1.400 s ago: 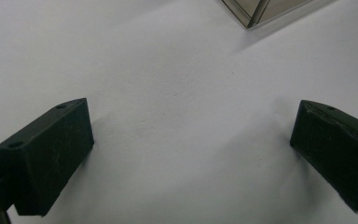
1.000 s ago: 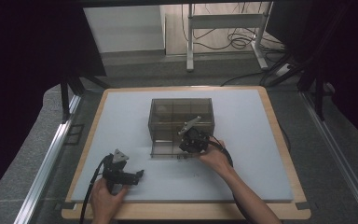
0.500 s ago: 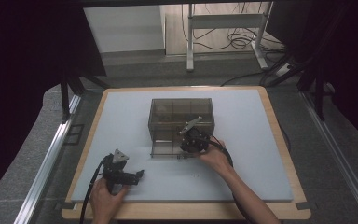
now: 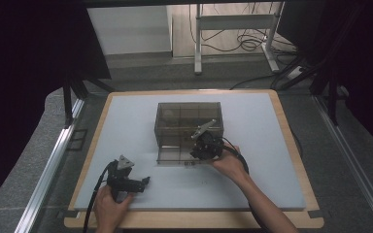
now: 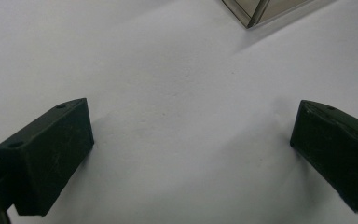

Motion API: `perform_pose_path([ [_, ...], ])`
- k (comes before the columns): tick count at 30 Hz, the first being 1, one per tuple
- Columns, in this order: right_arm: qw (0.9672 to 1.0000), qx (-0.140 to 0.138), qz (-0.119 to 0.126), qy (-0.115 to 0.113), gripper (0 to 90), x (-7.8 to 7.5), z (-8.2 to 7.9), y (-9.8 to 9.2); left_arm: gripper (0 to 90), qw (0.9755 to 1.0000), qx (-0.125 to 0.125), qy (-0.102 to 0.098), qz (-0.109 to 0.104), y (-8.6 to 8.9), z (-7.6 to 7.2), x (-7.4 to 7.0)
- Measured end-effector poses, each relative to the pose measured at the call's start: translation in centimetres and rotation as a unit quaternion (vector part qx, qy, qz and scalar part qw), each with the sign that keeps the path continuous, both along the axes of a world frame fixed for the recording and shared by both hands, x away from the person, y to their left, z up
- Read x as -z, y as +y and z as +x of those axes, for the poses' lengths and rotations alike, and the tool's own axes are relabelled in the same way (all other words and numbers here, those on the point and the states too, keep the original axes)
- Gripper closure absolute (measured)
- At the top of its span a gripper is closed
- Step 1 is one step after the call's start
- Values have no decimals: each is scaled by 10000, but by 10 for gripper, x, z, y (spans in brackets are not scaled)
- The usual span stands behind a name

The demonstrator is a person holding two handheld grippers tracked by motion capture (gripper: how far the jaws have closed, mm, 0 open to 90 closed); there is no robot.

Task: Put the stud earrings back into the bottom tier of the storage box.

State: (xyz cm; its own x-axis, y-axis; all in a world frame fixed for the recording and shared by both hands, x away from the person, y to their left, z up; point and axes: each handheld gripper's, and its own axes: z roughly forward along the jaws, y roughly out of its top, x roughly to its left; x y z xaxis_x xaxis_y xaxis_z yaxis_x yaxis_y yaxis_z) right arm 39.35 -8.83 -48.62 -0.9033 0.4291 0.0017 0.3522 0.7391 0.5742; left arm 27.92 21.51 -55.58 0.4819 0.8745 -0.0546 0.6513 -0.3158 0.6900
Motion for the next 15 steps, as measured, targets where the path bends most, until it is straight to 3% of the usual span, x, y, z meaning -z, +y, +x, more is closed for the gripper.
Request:
perform_pose_path([
  [10, 9999, -101, -62, 85, 669, -13, -16, -7, 0, 10000, 2, -8, -1, 0, 0, 0],
  [15, 9995, -214, -214, 100, 675, -17, -25, -10, 0, 10000, -8, -22, -12, 0, 0, 0],
])
